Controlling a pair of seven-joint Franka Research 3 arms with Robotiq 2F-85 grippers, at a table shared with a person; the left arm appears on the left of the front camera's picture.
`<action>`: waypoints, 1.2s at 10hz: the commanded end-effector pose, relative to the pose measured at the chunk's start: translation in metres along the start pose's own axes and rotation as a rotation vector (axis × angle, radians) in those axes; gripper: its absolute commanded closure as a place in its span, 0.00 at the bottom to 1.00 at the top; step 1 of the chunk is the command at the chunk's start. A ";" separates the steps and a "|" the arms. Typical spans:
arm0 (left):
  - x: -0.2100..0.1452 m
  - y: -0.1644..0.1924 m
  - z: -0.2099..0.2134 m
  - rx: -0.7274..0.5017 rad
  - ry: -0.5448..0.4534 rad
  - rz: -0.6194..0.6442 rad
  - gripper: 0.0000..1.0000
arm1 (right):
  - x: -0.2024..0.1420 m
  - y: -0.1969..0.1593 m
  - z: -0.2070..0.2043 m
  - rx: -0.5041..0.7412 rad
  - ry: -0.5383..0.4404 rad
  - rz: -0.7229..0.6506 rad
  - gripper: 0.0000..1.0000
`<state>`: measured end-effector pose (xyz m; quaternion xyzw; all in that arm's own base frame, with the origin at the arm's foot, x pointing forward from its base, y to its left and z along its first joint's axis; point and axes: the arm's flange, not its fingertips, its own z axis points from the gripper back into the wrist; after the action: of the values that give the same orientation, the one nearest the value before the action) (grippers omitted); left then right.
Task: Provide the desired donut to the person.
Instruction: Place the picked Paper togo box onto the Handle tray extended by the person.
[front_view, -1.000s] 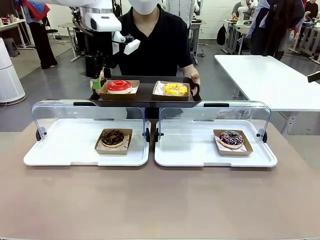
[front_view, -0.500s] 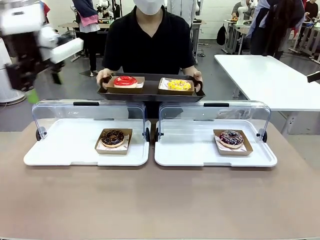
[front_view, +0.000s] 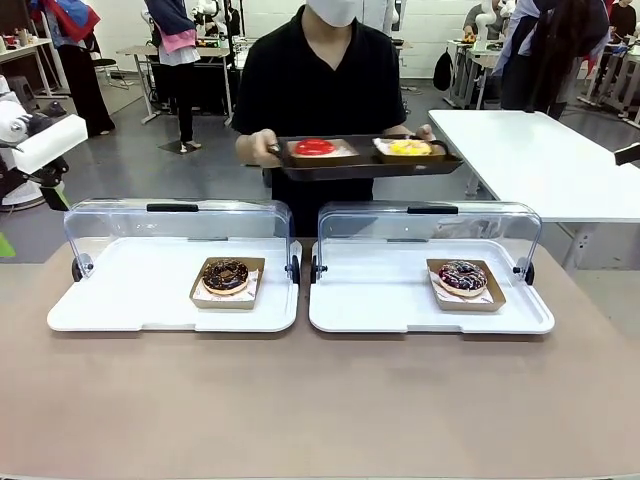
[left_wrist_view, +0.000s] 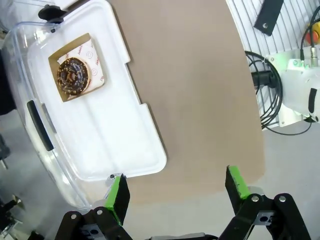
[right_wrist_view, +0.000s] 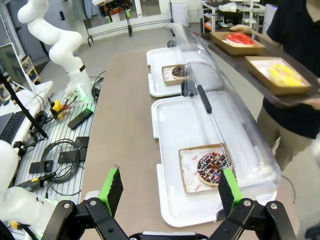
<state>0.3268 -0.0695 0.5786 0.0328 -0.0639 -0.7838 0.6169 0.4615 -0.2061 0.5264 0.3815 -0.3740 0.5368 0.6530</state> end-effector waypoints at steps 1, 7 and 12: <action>0.003 0.000 0.000 0.000 0.008 -0.006 0.00 | 0.001 0.000 -0.001 -0.006 0.002 -0.008 0.00; 0.003 0.000 0.000 0.000 0.008 -0.006 0.00 | 0.001 0.000 -0.001 -0.006 0.002 -0.008 0.00; -0.062 0.018 0.010 -0.071 -0.566 0.181 0.00 | 0.001 0.000 -0.001 -0.006 0.002 -0.008 0.00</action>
<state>0.3413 -0.0389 0.5826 -0.0804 -0.1337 -0.7563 0.6353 0.4614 -0.2064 0.5265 0.3813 -0.3741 0.5366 0.6532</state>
